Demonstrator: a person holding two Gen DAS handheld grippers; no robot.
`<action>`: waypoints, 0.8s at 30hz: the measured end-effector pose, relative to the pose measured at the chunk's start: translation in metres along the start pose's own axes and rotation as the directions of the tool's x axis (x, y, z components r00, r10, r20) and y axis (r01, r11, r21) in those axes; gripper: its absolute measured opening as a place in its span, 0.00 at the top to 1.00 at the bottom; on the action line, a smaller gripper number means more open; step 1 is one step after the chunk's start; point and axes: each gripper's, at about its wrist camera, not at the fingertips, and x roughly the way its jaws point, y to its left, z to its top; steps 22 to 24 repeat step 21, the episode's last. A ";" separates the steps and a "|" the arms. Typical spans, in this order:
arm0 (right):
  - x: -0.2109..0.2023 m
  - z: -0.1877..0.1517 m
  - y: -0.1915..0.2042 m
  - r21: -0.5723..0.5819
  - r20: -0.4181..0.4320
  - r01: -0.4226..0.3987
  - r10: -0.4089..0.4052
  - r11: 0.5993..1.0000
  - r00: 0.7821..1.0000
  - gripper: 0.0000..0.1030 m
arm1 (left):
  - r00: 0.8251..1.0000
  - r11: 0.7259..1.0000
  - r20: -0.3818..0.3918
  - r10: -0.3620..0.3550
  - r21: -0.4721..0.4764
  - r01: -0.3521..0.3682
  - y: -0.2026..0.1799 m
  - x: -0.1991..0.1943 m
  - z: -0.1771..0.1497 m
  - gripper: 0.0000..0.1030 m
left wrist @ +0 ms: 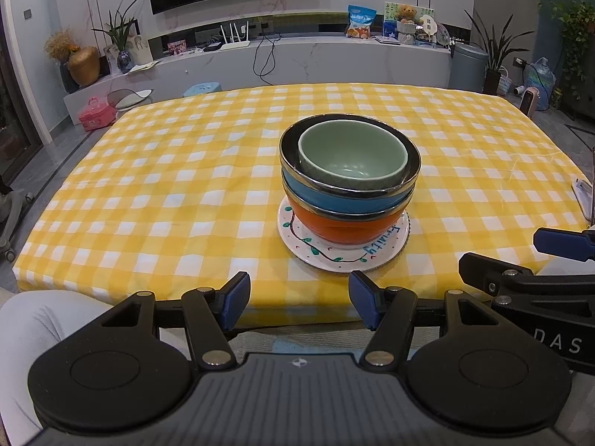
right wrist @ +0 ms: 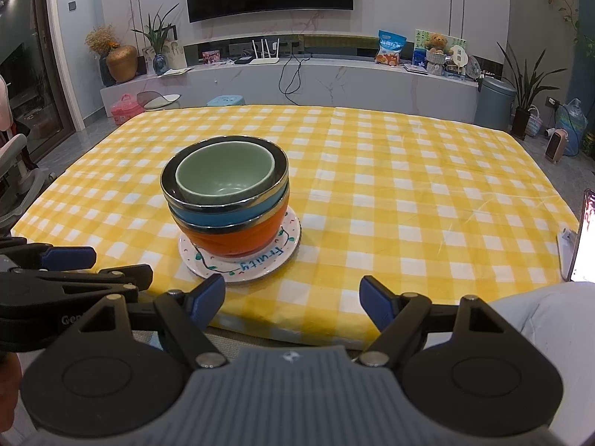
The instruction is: Organize plates and bowls
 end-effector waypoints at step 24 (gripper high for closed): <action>0.001 -0.001 0.000 0.001 -0.002 0.000 0.000 1.000 1.000 0.24 | 1.000 1.000 0.016 -0.003 0.016 0.003 -0.002 -0.003 -0.001 0.30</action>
